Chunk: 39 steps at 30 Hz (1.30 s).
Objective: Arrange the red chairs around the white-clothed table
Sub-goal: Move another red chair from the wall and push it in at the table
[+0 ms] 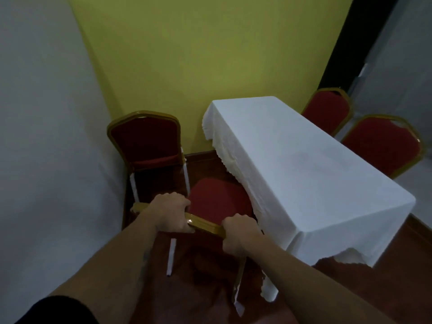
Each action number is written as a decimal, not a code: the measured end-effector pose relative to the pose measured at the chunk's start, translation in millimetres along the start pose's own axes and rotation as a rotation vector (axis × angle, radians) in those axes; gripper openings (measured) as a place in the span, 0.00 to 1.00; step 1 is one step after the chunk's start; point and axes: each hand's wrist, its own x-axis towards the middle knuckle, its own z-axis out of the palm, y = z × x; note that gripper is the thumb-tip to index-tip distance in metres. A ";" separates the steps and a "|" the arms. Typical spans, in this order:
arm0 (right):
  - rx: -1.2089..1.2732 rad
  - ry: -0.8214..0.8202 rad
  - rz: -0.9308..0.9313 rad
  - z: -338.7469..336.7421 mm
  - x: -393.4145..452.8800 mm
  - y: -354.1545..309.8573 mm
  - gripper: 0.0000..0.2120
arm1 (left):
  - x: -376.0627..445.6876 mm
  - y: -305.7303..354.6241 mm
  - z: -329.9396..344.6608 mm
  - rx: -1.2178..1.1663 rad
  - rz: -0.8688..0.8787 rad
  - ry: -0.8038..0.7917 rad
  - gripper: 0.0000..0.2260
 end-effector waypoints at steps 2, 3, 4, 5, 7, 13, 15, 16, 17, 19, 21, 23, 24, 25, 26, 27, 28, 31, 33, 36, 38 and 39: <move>-0.054 -0.003 -0.027 3.9 7.8 -7.0 0.09 | -8.3 -14.6 1.6 -0.128 -0.097 0.001 0.21; -0.064 -0.015 -0.026 5.3 11.0 -8.3 0.09 | -12.2 -19.3 1.0 -0.216 -0.142 -0.008 0.21; -0.052 -0.032 -0.015 7.2 14.1 -8.8 0.10 | -16.3 -22.7 -0.7 -0.321 -0.186 -0.026 0.23; -0.021 -0.054 0.007 9.5 16.9 -8.8 0.12 | -20.4 -24.2 -3.2 -0.443 -0.232 -0.050 0.25; 0.067 -0.082 0.051 14.3 21.1 -8.9 0.16 | -26.4 -21.7 -8.1 -0.698 -0.319 -0.058 0.25; 0.291 -0.107 0.100 22.1 23.5 -8.0 0.20 | -24.5 19.9 -8.7 -1.046 -0.989 0.541 0.32; 0.293 -0.114 0.117 22.6 21.9 -3.4 0.21 | -17.9 41.7 -6.8 -1.201 -1.205 0.482 0.40; 0.287 -0.116 0.121 23.2 20.3 -1.7 0.21 | -13.3 50.9 -3.8 -1.332 -1.246 0.454 0.41; 0.285 -0.112 0.125 24.2 18.3 -0.2 0.20 | -9.0 59.3 -0.6 -1.452 -1.247 0.445 0.40; 0.294 -0.089 0.131 27.3 13.9 2.8 0.18 | -2.2 66.9 10.6 -1.510 -1.204 0.479 0.38; 0.313 -0.066 0.133 30.3 10.1 5.0 0.15 | 1.3 62.7 18.3 -1.448 -1.174 0.517 0.37; 0.315 -0.054 0.133 30.0 7.1 6.7 0.13 | 3.2 57.0 23.3 -1.429 -1.136 0.508 0.36; 0.304 -0.056 0.134 28.4 6.5 6.5 0.13 | 2.4 55.1 24.8 -1.430 -1.107 0.490 0.36; 0.286 -0.064 0.134 26.0 6.7 5.2 0.13 | 1.4 52.8 25.5 -1.427 -1.080 0.472 0.36; 0.265 -0.076 0.132 23.5 7.2 2.8 0.14 | 0.5 49.4 26.4 -1.417 -1.057 0.459 0.36; 0.245 -0.093 0.126 21.8 7.6 -0.4 0.13 | -0.4 45.7 26.4 -1.403 -1.037 0.449 0.35; 0.225 -0.113 0.113 20.2 8.0 -4.4 0.12 | -1.7 41.3 26.3 -1.387 -1.020 0.442 0.35; 0.177 -0.148 0.077 17.5 7.4 -20.6 0.12 | -5.3 25.2 25.9 -1.322 -0.967 0.420 0.36; 0.162 -0.156 0.055 16.1 5.9 -31.8 0.14 | -7.3 14.0 26.6 -1.291 -0.921 0.396 0.37; 0.125 -0.179 0.008 15.8 5.4 -46.1 0.10 | -9.3 -3.6 25.2 -1.256 -0.869 0.342 0.39; 0.109 -0.188 -0.013 16.5 5.6 -55.1 0.09 | -8.9 -14.7 22.1 -1.223 -0.845 0.302 0.41; 0.107 -0.187 -0.021 17.5 6.1 -59.0 0.10 | -7.7 -19.7 20.0 -1.208 -0.832 0.282 0.42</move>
